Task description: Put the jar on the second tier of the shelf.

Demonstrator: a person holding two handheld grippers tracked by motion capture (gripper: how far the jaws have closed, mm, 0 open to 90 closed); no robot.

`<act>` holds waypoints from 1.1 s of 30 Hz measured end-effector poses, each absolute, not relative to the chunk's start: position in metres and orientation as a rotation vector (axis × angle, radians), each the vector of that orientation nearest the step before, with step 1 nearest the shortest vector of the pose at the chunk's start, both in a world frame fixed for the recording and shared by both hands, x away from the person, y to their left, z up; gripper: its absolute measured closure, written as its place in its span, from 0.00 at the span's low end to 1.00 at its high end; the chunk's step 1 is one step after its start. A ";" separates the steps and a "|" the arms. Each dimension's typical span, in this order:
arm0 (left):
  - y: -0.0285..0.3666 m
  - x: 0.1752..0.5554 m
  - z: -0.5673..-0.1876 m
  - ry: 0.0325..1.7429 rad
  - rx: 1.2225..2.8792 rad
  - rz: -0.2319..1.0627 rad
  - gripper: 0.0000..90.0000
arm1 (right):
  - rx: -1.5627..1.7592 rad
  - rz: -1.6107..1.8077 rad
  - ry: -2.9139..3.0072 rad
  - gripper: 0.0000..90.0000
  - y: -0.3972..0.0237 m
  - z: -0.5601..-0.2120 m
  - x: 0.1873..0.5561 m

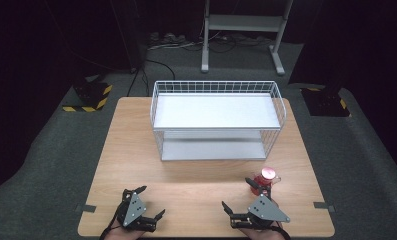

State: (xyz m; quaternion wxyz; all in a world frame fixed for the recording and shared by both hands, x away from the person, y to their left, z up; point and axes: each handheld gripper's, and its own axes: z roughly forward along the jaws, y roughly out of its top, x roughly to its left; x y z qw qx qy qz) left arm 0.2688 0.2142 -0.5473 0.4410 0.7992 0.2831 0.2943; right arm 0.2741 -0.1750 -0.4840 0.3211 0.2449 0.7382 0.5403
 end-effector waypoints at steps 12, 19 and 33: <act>0.213 0.268 -0.547 0.691 1.992 0.734 0.01 | 0.658 1.404 1.889 0.00 -0.194 -0.476 0.276; 0.212 0.267 -0.548 0.682 1.998 0.743 0.01 | 0.670 1.396 1.850 0.00 -0.208 -0.472 0.277; 0.213 0.267 -0.548 0.680 1.995 0.739 0.01 | 0.739 1.351 1.782 0.00 -0.237 -0.470 0.285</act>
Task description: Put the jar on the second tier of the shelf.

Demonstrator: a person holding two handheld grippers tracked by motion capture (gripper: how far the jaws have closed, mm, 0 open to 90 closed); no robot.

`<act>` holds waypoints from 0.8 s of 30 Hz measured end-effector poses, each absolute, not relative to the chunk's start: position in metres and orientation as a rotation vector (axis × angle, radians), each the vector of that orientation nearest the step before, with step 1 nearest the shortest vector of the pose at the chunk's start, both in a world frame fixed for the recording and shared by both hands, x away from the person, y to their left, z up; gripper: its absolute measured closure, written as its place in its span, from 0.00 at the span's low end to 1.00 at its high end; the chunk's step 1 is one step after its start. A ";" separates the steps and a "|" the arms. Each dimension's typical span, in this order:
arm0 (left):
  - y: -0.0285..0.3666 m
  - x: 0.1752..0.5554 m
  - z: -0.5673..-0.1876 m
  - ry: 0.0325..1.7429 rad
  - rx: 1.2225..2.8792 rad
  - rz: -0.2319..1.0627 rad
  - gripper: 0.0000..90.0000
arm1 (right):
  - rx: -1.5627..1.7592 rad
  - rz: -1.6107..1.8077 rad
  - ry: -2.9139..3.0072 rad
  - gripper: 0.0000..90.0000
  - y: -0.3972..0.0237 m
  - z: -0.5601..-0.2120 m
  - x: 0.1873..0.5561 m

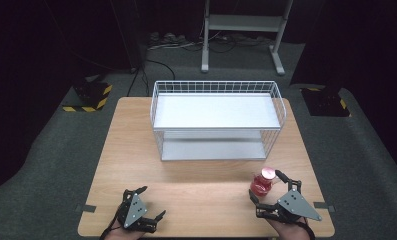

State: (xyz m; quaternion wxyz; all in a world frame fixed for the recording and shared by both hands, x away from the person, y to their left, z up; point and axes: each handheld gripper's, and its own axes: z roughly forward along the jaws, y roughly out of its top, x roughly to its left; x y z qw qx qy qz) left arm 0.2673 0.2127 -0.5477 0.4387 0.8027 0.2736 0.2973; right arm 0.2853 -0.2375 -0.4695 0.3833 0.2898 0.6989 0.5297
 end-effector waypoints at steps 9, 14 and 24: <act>0.212 0.267 -0.548 0.672 1.997 0.741 0.01 | 0.775 1.313 1.780 0.00 -0.244 -0.479 0.293; 0.212 0.267 -0.548 0.666 2.001 0.741 0.01 | 0.806 1.304 1.788 0.00 -0.248 -0.487 0.300; 0.212 0.267 -0.548 0.662 2.002 0.735 0.01 | 0.889 1.344 1.779 0.08 -0.256 -0.497 0.315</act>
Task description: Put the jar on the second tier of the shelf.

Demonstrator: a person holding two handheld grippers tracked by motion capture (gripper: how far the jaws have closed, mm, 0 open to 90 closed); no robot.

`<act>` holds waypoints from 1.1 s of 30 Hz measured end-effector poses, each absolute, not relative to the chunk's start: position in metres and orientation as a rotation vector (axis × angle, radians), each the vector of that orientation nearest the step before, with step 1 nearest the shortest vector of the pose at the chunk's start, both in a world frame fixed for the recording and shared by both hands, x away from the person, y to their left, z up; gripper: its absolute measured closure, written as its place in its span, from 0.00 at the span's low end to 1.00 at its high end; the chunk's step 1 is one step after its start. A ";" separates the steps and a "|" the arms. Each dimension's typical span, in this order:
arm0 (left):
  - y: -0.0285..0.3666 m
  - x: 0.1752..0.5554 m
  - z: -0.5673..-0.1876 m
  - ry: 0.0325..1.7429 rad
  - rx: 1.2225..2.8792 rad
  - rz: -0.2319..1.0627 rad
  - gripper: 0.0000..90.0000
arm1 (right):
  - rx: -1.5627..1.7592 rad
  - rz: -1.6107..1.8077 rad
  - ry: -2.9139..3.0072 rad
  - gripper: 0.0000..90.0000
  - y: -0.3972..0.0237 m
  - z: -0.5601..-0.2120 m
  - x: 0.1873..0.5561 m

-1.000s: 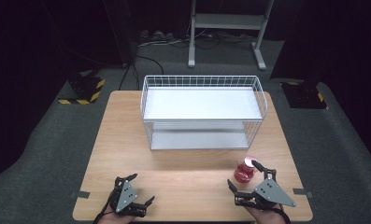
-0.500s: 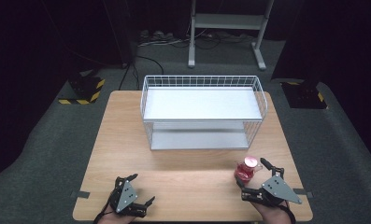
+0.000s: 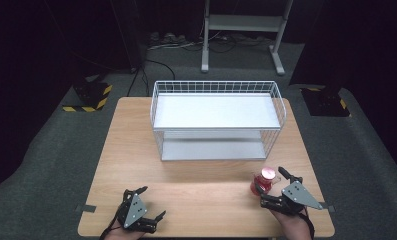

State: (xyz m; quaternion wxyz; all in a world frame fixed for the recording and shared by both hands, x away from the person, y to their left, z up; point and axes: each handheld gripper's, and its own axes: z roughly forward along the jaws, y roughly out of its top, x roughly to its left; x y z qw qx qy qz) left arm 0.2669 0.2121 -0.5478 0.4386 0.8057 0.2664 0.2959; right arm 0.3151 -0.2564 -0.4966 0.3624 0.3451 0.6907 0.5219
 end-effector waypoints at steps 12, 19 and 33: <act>0.212 0.267 -0.548 0.659 2.009 0.733 0.01 | 0.947 1.388 1.727 0.27 -0.262 -0.503 0.320; 0.212 0.267 -0.548 0.657 2.011 0.734 0.01 | 0.957 1.409 1.701 0.42 -0.263 -0.505 0.320; 0.212 0.268 -0.548 0.652 2.016 0.725 0.01 | 0.957 1.410 1.706 0.54 -0.261 -0.510 0.321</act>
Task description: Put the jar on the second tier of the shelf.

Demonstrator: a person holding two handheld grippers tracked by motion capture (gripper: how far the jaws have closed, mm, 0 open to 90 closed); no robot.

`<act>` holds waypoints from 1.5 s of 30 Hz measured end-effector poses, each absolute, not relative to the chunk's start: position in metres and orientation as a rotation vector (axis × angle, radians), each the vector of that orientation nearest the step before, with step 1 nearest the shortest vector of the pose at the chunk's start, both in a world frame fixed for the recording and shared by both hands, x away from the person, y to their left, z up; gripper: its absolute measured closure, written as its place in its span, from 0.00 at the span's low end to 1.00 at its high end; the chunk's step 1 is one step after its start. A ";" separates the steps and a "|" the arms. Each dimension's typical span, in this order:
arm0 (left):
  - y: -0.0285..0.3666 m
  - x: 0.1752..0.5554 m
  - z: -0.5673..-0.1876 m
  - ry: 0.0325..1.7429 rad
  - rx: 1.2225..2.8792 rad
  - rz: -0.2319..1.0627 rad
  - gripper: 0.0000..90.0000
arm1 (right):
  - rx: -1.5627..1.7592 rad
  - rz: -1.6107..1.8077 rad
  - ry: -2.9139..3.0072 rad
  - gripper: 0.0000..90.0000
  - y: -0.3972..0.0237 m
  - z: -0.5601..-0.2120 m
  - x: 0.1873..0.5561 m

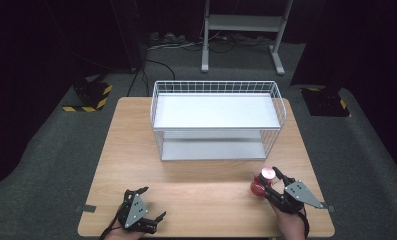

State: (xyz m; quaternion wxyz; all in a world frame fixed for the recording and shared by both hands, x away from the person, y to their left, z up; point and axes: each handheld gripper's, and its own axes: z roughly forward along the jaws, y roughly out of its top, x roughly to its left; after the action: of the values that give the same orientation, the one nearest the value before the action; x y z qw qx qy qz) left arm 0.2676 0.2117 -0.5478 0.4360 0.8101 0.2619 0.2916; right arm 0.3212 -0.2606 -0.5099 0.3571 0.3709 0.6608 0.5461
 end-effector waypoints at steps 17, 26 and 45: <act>0.213 0.269 -0.547 0.665 2.012 0.707 0.01 | 0.874 1.466 1.656 0.54 -0.246 -0.481 0.308; 0.214 0.269 -0.547 0.657 2.010 0.698 0.01 | 0.813 1.517 1.678 0.54 -0.228 -0.462 0.311; 0.214 0.268 -0.547 0.645 2.002 0.691 0.01 | 0.761 1.565 1.691 0.54 -0.207 -0.424 0.330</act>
State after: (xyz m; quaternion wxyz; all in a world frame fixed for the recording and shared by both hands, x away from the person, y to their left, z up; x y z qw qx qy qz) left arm 0.2682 0.2142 -0.5474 0.4473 0.8087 0.2606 0.2792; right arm 0.3298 -0.2074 -0.4236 0.3500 0.2938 0.6528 0.6042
